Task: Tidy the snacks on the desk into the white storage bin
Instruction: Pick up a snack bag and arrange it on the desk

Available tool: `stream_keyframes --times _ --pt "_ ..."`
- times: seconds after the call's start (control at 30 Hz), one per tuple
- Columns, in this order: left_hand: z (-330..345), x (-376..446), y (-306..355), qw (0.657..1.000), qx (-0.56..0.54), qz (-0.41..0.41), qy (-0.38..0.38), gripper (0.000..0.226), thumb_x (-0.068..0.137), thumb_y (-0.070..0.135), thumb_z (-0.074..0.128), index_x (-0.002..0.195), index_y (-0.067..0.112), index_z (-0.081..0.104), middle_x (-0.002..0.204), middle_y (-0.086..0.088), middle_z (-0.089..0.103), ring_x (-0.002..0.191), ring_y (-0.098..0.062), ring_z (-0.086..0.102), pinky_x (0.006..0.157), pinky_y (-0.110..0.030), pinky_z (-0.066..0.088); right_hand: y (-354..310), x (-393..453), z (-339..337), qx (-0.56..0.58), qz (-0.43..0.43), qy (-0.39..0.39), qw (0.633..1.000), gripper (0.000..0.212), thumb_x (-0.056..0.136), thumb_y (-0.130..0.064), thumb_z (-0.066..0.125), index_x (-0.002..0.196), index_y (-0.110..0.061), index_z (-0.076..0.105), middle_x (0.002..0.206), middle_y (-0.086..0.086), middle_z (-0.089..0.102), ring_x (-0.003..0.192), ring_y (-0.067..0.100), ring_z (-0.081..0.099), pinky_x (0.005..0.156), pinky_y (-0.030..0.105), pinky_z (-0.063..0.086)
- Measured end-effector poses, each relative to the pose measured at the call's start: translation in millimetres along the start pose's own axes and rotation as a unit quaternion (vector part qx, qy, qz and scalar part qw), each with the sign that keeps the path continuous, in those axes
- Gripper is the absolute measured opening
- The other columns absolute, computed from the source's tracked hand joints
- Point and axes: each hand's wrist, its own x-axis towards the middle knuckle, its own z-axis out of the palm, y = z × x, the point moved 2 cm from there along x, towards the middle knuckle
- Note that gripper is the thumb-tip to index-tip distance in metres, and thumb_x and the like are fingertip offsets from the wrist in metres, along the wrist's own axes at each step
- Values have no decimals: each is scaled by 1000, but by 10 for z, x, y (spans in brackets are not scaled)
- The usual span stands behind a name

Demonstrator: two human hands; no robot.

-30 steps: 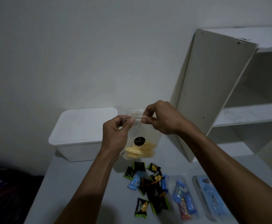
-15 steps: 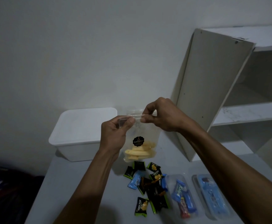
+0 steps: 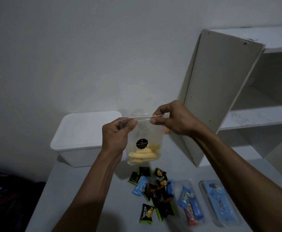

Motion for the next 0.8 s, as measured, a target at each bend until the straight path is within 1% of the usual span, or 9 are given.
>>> stream_keyframes --times 0.1,0.2,0.33,0.43,0.5,0.57,0.6,0.73,0.8 --pt "-10 19 18 1000 0 -2 2 9 81 4 74 80 13 73 77 -2 71 69 -2 66 67 -12 51 -11 -25 -3 54 33 -1 998 17 80 -32 79 85 -16 75 91 2 74 90 40 67 78 57 58" --pt "-22 22 26 1000 2 -6 4 7 81 5 74 82 12 73 78 -3 71 68 0 66 66 -11 50 -24 -31 11 76 41 8 996 21 77 -33 80 83 -14 75 92 8 73 88 41 67 77 59 56" --pt "-50 36 37 1000 -2 -14 12 4 82 7 74 85 9 73 80 -4 70 66 3 64 64 -10 48 28 -29 30 118 72 21 990 27 71 -40 82 76 -15 74 94 9 72 75 25 59 77 58 55" --pt "-58 41 38 999 -13 -25 15 4 82 6 72 85 9 72 81 -5 69 65 4 64 63 -9 48 35 -46 40 139 71 43 987 34 61 -48 82 71 -16 73 92 10 72 76 34 63 78 60 55" --pt "-66 48 42 999 -25 -34 17 5 83 6 72 86 10 72 81 -4 69 65 4 64 62 -9 49 49 -49 43 170 74 59 981 37 59 -45 84 72 -11 74 83 5 75 76 26 67 78 59 55" --pt "-70 55 41 999 -29 -39 17 5 83 6 72 87 8 72 81 -4 69 64 4 64 62 -9 49 85 -40 57 189 81 68 976 31 66 -35 86 71 -8 73 78 -1 76 76 11 69 80 57 56" --pt "-72 57 41 999 -31 -41 17 5 83 6 72 87 8 72 81 -4 69 64 4 64 62 -9 49 101 -36 64 192 83 70 975 27 68 -32 86 69 -9 73 78 -1 77 77 9 69 81 55 56" --pt "-71 60 39 998 -41 -52 19 6 83 5 72 88 8 72 80 -3 70 64 3 64 62 -9 49 173 -35 86 216 76 73 971 15 75 -28 82 72 -16 75 79 1 77 79 14 69 74 43 55" --pt "-73 58 41 998 -38 -54 14 8 83 6 72 91 6 72 79 -1 71 65 2 65 63 -11 50 166 -57 76 211 71 81 972 14 79 -27 79 77 -14 76 80 1 77 81 11 71 70 38 54"
